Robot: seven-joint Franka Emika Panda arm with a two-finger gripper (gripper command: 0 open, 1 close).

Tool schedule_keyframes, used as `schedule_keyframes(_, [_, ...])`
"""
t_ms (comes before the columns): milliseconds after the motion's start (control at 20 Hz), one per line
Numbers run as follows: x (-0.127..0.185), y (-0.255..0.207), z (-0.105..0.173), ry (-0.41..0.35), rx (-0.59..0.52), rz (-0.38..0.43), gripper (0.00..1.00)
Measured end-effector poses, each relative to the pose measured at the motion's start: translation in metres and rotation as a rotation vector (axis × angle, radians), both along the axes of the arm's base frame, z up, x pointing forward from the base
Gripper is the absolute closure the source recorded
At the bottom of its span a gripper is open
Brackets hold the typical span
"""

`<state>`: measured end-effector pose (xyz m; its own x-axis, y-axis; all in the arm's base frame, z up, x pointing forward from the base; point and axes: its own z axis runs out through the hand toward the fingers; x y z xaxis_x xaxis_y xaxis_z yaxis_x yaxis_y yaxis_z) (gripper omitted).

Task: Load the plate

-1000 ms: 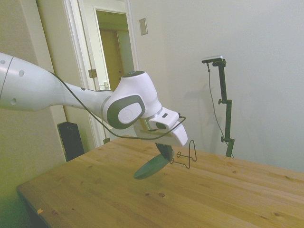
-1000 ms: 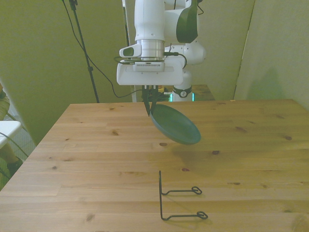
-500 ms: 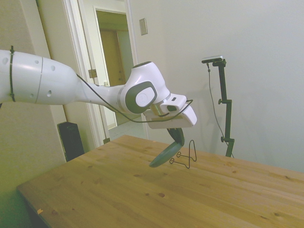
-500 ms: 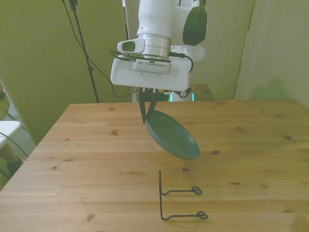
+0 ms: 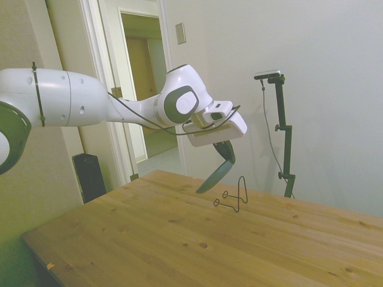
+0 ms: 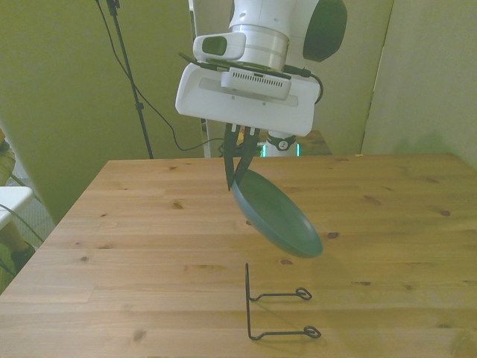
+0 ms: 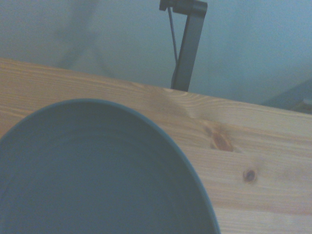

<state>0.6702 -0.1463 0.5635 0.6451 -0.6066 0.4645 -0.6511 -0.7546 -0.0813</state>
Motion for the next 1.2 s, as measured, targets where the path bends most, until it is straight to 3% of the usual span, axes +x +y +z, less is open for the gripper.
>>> schedule_keyframes(850, [0.041, 0.013, 0.018, 0.006, -0.206, 0.01, 1.0])
schedule_keyframes(1200, [0.064, 0.038, 0.001, 0.02, -0.324, 0.042, 1.0])
